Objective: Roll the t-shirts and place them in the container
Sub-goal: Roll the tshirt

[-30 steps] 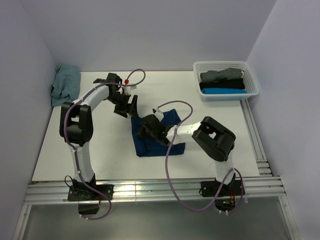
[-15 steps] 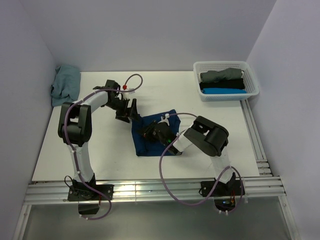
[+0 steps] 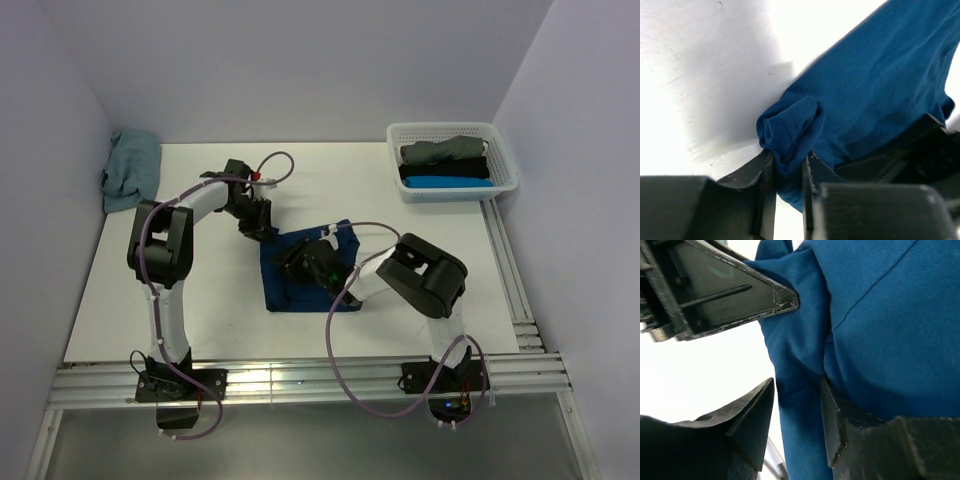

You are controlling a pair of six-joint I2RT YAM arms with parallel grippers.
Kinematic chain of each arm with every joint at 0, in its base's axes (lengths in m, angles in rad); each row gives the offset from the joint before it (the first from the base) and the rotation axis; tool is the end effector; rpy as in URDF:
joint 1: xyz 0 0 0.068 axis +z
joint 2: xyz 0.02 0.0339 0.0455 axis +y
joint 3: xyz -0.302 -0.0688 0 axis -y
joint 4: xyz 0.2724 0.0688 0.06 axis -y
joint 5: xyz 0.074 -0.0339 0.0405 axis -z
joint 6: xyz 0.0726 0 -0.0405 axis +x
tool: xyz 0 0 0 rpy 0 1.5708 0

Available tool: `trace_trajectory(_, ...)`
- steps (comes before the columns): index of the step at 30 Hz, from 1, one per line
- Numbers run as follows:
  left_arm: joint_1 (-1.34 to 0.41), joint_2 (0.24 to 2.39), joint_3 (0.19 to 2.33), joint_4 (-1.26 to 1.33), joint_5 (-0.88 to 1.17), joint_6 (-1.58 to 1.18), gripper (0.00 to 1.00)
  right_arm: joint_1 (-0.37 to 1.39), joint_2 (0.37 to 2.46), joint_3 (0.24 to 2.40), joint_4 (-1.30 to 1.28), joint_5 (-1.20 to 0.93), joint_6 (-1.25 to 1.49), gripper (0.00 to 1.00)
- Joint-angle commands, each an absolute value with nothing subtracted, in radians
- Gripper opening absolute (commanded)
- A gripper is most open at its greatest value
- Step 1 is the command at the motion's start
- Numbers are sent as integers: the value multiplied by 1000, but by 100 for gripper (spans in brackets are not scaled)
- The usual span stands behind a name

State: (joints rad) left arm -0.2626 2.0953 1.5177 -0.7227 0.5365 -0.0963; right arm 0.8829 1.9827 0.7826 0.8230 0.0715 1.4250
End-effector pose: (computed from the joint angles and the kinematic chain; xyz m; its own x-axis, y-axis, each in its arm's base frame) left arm 0.4430 -0.1575 0.1450 -0.9604 0.1726 -0.2186 0.2639 0.8150 -0.5160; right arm 0.2781 0.3302 0.1042 -0.7547 0.6360 -0.1611 0.1255 0.3809 0.9161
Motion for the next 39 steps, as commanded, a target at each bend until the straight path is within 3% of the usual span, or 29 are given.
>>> trace_trajectory(1,-281,2088,1580,-765,451,-77,18,922,1893,866,492,179,1341,50)
trace_trajectory(7,-313,2089,1614,-811,364,-60,13,1015,1844,1141,-117,389,1264,56)
trace_trajectory(19,-353,2128,1661,-851,330,-69,13,1120,1939,1478,-569,669,1140,58)
trace_trajectory(25,-359,2135,1681,-868,327,-74,13,1149,2058,1658,-637,775,1023,57)
trace_trajectory(39,-365,2158,1709,-888,330,-72,17,1161,2209,1798,-643,781,907,56)
